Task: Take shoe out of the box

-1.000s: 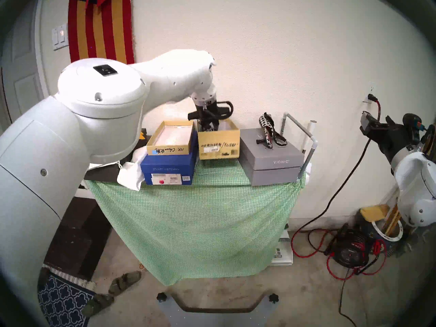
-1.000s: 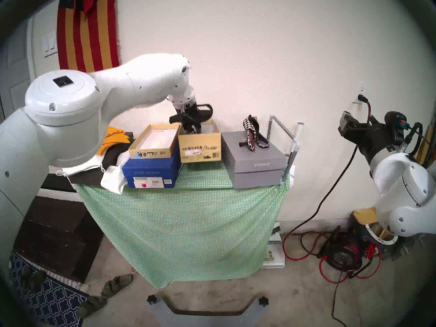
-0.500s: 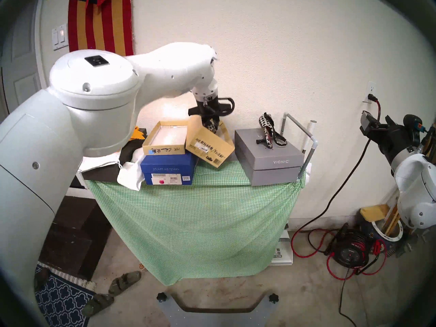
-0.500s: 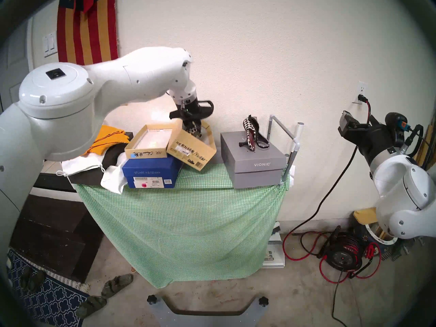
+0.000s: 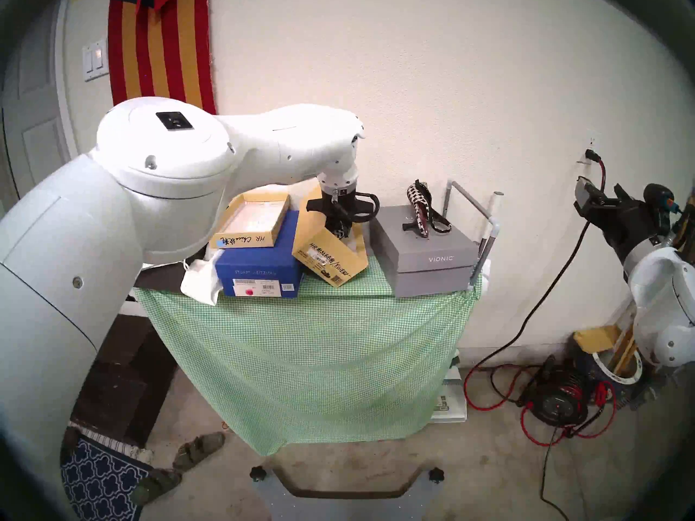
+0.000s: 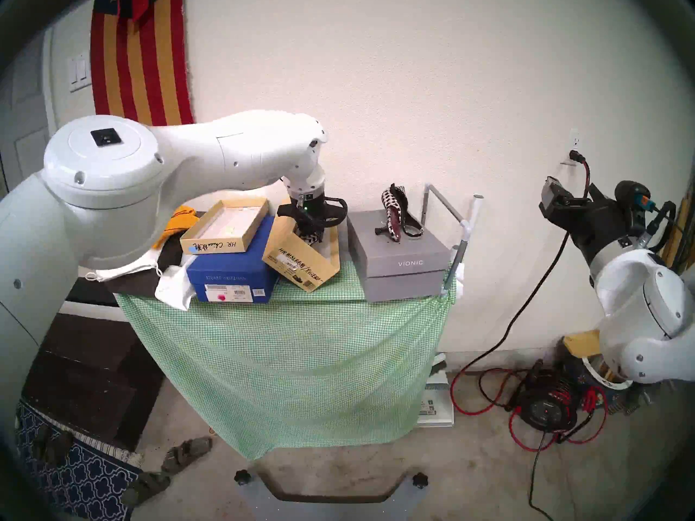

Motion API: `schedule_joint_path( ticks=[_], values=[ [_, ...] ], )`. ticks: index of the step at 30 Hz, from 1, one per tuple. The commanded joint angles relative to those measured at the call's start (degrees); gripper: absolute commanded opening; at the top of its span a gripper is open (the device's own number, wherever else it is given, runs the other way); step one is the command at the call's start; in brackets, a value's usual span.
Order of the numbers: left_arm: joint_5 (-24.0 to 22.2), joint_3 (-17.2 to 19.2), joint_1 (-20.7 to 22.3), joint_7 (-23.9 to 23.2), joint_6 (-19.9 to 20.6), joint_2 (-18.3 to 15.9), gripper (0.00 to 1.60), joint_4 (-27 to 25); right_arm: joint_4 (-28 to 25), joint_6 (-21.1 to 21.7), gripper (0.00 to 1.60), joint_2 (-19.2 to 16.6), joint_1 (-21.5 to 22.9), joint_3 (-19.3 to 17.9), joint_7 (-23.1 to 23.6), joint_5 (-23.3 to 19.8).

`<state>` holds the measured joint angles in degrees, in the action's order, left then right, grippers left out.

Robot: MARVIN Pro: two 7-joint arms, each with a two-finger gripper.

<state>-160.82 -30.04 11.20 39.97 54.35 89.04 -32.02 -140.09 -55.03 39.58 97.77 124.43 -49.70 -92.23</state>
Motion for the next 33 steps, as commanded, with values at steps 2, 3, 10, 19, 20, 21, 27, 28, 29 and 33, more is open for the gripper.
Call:
schedule_joint_path(
  ticks=[2,3,10,19,20,21,27,28,29,33],
  values=[
    [-1.48,1.33,3.32,-3.35,0.65,-4.53,0.00,-1.05,0.09,0.03,1.60,-1.06,1.17,0.81,-4.00,1.79],
    [-1.57,1.50,3.81,-3.76,0.65,-4.85,0.00,-1.30,0.09,0.03,1.60,-1.18,1.26,0.91,-4.03,2.02],
    [-2.23,2.52,6.83,-5.53,0.65,-6.72,0.00,-3.25,0.09,0.03,1.60,-1.84,1.82,1.56,-4.06,3.14],
    [-3.04,4.54,11.26,-7.83,0.65,-10.05,0.00,-6.31,0.09,0.03,1.60,-2.72,2.62,2.40,-3.88,4.41],
    [-3.37,4.49,11.67,-8.44,0.65,-11.07,0.00,-7.70,0.09,0.03,1.60,-2.95,2.84,2.62,-4.21,4.87],
    [-3.37,4.49,11.67,-8.44,0.65,-11.07,0.00,-7.70,0.09,0.03,1.60,-2.95,2.84,2.62,-4.21,4.87],
    [-3.50,4.13,11.87,-9.92,0.65,-13.74,0.00,-10.65,0.09,0.03,1.60,-3.68,3.51,3.32,-5.19,6.35],
    [-3.42,3.99,12.05,-10.08,0.65,-14.06,0.00,-11.11,0.09,0.03,1.60,-3.81,3.64,3.45,-5.32,6.62],
    [-3.34,3.89,12.21,-10.17,0.65,-14.34,0.00,-11.45,0.09,0.03,1.60,-3.93,3.74,3.56,-5.41,6.83],
    [-3.43,4.21,13.09,-11.34,0.65,-15.74,0.00,-12.82,0.09,0.03,1.60,-4.42,4.21,4.06,-5.54,7.68]
  ],
)
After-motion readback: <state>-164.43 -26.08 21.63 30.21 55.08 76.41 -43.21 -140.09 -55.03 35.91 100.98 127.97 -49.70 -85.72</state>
